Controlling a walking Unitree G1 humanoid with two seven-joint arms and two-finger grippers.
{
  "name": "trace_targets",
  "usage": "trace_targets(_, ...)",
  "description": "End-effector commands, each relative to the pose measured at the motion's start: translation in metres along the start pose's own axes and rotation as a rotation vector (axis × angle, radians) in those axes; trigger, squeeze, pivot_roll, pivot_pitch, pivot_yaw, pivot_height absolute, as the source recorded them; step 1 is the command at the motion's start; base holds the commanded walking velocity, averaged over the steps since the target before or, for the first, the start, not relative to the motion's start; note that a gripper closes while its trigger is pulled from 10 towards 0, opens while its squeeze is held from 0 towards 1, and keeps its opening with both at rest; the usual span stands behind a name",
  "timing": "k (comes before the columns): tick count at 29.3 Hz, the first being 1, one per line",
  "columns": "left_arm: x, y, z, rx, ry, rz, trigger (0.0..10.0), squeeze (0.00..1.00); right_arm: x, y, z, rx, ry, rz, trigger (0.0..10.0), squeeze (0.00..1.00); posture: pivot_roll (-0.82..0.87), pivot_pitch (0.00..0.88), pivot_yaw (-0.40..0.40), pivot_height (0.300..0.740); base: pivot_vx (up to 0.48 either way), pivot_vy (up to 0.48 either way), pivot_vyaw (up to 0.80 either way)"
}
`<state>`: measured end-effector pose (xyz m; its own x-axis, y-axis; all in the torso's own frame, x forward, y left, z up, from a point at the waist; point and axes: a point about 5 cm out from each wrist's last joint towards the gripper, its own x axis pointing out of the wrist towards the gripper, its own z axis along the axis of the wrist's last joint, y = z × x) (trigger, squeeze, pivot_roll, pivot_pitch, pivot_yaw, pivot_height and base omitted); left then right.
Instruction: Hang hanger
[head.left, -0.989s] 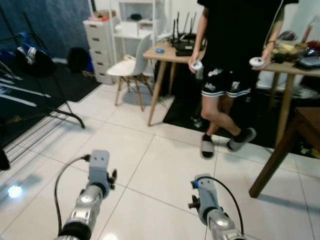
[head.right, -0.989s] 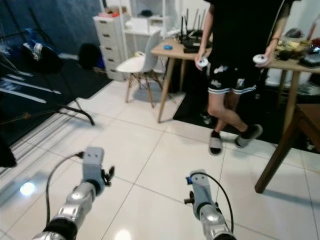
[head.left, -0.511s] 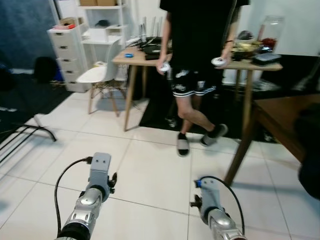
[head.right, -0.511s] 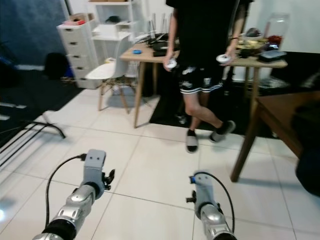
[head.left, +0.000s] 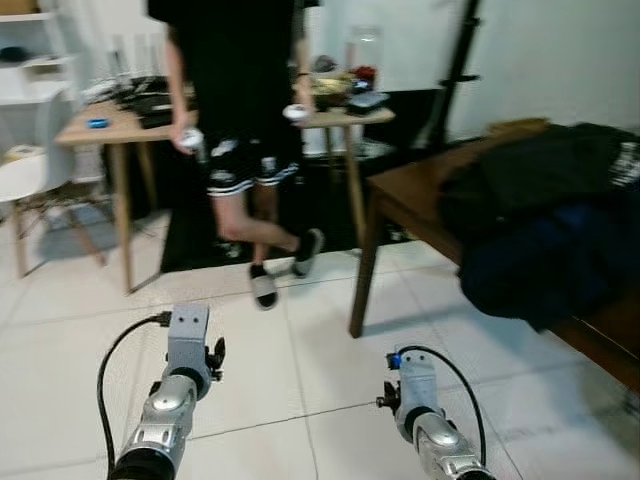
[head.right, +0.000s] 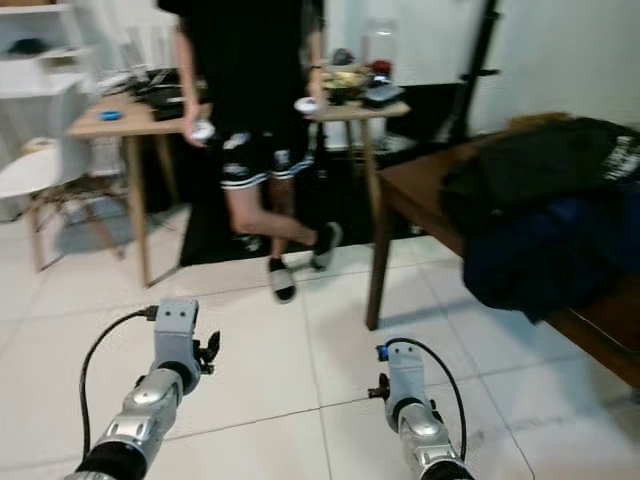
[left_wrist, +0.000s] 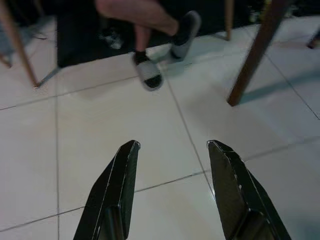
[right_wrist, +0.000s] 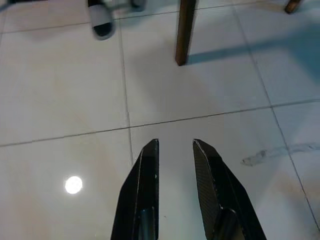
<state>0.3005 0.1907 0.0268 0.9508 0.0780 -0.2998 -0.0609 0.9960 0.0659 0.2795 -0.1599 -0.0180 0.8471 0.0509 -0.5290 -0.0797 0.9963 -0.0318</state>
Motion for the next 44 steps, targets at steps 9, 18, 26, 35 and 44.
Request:
trace_targets(9, 0.002, -0.002, 0.010, 0.020, -0.054, -0.032, 10.0, 0.00, 0.002, 0.007, 0.012, 0.064, -0.061, -0.009, 10.0, 0.00, 0.06, 0.000, 0.019, 0.740, 0.000, 0.000, -0.80)
trace_targets(18, 0.011, -0.010, 0.026, 0.096, -0.067, -0.004, 10.0, 0.00, 0.007, 0.002, 0.032, 0.085, -0.131, -0.028, 10.0, 0.00, 0.07, 0.000, 0.052, 0.740, 0.000, 0.000, -0.80)
trace_targets(26, 0.010, 0.008, 0.045, 0.041, -0.184, 0.015, 10.0, 0.00, 0.009, 0.005, 0.051, 0.128, -0.216, -0.023, 10.0, 0.00, 0.10, 0.000, 0.042, 0.740, 0.000, 0.000, -0.80)
trace_targets(35, 0.007, 0.015, 0.043, 0.028, -0.207, 0.031, 10.0, 0.00, 0.009, -0.002, 0.070, 0.168, -0.303, -0.050, 10.0, 0.00, 0.09, 0.000, 0.055, 0.740, 0.000, 0.000, -0.80)
trace_targets(44, 0.012, 0.005, 0.060, 0.003, -0.251, -0.006, 10.0, 0.00, 0.004, -0.001, 0.108, 0.074, -0.493, -0.022, 10.0, 0.00, 0.06, 0.000, 0.060, 0.740, 0.000, 0.000, -0.80)
